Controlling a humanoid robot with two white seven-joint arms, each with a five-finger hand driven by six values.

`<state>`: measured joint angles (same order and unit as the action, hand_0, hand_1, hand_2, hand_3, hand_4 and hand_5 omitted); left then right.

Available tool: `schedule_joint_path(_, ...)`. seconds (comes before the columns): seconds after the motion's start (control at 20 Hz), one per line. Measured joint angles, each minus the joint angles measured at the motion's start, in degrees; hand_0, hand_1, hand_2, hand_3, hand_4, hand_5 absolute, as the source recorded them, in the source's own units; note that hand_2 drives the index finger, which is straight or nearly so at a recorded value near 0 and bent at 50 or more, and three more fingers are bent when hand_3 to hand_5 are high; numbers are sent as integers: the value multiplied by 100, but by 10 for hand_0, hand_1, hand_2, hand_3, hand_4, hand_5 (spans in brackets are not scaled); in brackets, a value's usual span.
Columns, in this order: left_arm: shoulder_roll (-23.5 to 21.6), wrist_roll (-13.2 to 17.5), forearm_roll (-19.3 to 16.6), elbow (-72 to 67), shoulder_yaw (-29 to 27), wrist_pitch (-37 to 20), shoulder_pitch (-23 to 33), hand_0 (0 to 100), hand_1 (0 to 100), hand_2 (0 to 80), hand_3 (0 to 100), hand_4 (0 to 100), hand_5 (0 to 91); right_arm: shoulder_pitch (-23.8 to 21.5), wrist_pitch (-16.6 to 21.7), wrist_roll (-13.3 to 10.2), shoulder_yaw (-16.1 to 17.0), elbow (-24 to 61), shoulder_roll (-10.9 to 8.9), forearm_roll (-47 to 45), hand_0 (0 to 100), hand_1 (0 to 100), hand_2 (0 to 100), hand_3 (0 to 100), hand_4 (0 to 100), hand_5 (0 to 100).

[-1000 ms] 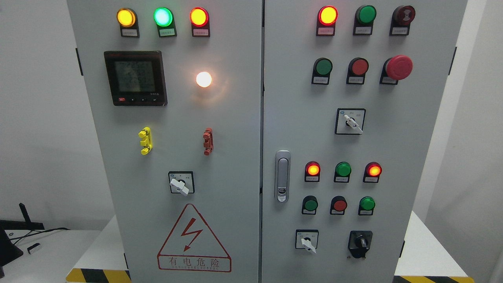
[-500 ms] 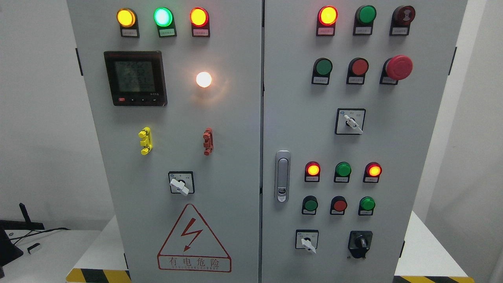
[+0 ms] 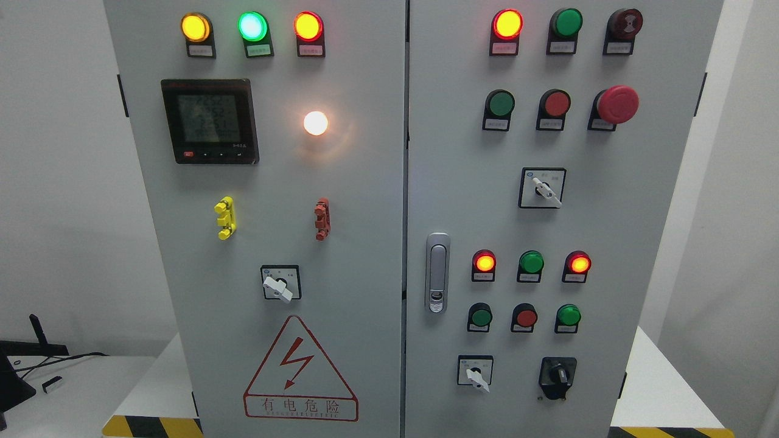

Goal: Trip black knob to open circuit

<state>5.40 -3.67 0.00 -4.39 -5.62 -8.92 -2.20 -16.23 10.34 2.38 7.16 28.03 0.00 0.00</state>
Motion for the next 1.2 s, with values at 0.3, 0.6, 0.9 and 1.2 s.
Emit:
schedule_joint_path(0.3, 0, 0, 0, 0, 0, 0, 0, 120, 389, 0, 0, 0, 0, -492, 862, -63, 11, 865, 0, 0, 375, 400, 235, 559, 507, 550)
schedule_joint_path(0.6, 1, 0, 0, 0, 0, 0, 0, 120, 389, 0, 0, 0, 0, -945, 2350, -50, 30, 1643, 0, 0, 372, 444, 329, 640, 593, 642)
schedule_joint_path(0.9, 1, 0, 0, 0, 0, 0, 0, 120, 389, 0, 0, 0, 0, -1240, 3189, -4, 52, 2508, 0, -96, 402, 477, 354, 704, 706, 740)
schedule_joint_path(1.2, 1, 0, 0, 0, 0, 0, 0, 120, 389, 0, 0, 0, 0, -1344, 3432, 25, 90, 3451, 0, -177, 398, 511, 361, 761, 777, 820)
